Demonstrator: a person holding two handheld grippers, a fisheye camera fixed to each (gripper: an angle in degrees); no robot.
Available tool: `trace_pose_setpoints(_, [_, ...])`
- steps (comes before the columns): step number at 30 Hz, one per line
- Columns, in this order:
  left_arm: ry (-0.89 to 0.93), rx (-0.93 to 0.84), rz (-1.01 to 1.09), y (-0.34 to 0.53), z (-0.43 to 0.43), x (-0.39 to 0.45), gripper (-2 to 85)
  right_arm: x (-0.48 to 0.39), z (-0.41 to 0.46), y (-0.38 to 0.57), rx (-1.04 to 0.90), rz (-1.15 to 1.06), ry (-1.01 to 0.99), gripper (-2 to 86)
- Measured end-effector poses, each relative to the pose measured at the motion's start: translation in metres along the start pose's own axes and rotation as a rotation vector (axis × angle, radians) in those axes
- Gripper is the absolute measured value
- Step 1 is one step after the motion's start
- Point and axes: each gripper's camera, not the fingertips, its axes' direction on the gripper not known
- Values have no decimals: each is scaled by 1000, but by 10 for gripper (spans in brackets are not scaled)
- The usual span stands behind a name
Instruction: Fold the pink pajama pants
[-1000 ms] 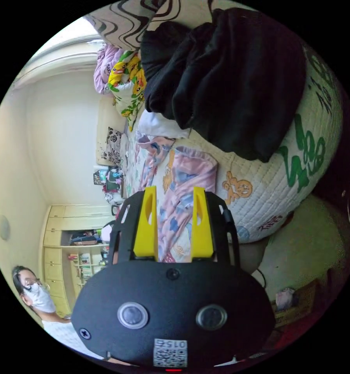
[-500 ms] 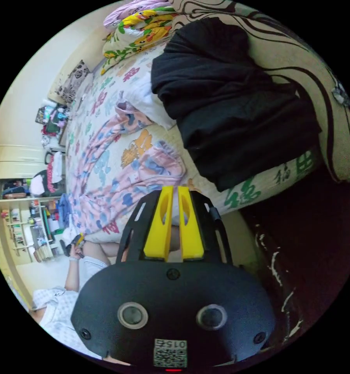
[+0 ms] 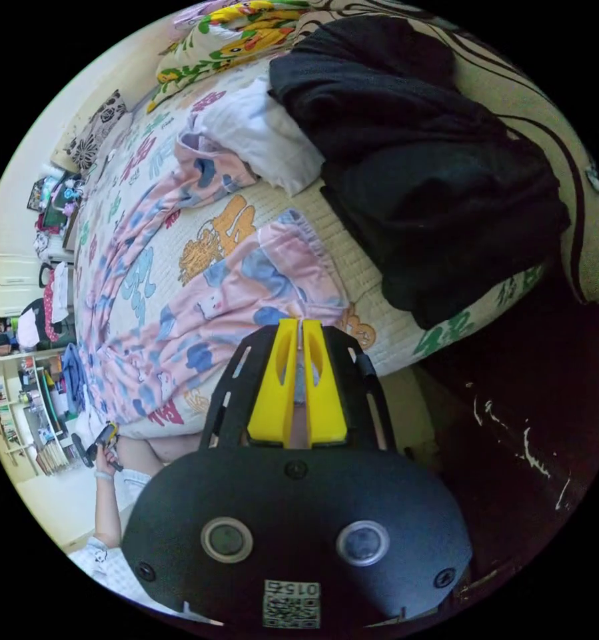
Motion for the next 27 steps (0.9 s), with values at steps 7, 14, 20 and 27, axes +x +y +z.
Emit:
trace_pose_setpoints(7, [112,-24,-25,-4,31,-21,6,39,-2,22,-72,-34,72,31])
trace_pose_setpoints(14, [199,95,123,1,17,-15,5,30,-7,15,34,-62,168,68])
trace_pose_setpoints(20, [238,183,525,-29,12,103,41,-19,-8,-37,153,-248,-70,84])
trace_pose_setpoints(27, [424,161,886,-57,62,293,64,-66,45,-110,79,-330,53,110])
